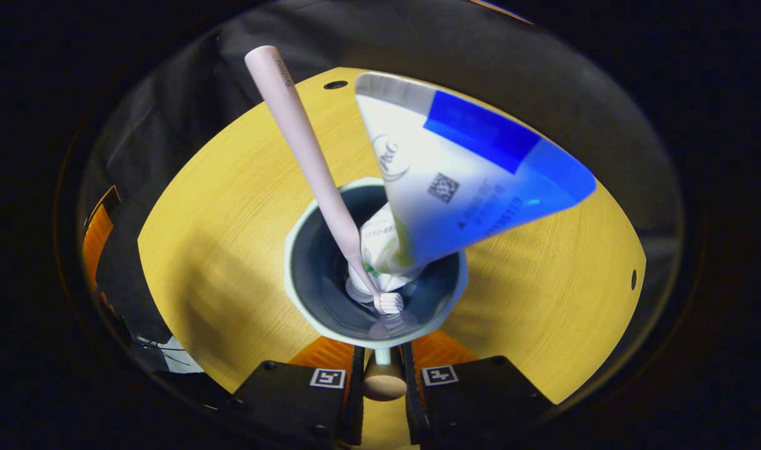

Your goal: Put the toothbrush and toothpaste on the desktop into the cup, then pick up the cup and place it on the coaster on the desktop.

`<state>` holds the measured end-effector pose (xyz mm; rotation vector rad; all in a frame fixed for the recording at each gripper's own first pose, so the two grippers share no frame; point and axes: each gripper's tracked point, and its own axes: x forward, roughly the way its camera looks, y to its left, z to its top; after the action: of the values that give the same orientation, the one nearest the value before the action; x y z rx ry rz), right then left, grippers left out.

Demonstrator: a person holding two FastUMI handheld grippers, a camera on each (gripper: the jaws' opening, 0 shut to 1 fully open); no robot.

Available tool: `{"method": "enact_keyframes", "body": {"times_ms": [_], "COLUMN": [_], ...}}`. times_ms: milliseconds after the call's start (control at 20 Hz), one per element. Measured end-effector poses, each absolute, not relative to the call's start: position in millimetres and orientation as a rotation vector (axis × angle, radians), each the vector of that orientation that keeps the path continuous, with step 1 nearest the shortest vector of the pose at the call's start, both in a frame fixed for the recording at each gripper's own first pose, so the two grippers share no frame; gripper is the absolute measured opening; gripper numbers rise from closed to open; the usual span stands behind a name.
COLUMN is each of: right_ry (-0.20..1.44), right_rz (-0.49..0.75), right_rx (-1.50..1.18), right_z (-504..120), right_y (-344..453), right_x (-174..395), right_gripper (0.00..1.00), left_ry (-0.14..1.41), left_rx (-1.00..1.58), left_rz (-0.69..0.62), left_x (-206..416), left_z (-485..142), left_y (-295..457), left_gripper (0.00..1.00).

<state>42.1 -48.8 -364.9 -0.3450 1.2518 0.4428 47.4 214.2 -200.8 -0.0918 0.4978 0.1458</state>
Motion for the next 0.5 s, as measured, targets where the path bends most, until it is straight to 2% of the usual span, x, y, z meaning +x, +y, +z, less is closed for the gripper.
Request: {"method": "enact_keyframes", "body": {"times_ms": [50, 150, 200, 250, 300, 350, 500], "right_ry": [1.256, 1.251, 1.25, 1.231, 1.209, 1.192, 1.138], "right_rz": [0.439, 0.433, 0.433, 0.43, 0.428, 0.42, 0.399], "right_rx": [-0.346, -0.356, -0.364, -0.363, -0.348, -0.323, -0.271], "right_z": [-365, -366, -364, -361, -357, -348, -327], "right_y": [-49, -50, -52, -53, -50, -48, -53], "right_x": [41, 42, 40, 40, 41, 39, 29], "right_gripper": [0.3, 0.27, 0.31, 0.28, 0.38, 0.42, 1.0], "left_ry": [0.496, 0.489, 0.483, 0.477, 0.472, 0.467, 0.445], "left_rx": [-0.092, -0.085, -0.082, -0.08, -0.076, -0.072, -0.052], "left_rz": [0.144, 0.137, 0.13, 0.117, 0.104, 0.086, 0.021], "left_x": [48, 52, 55, 59, 62, 67, 79], "left_z": [-200, -198, -199, -196, -195, -193, -186], "left_y": [215, 216, 215, 212, 208, 203, 182], "left_gripper": [0.95, 0.95, 0.95, 0.95, 0.95, 0.95, 0.95]}}
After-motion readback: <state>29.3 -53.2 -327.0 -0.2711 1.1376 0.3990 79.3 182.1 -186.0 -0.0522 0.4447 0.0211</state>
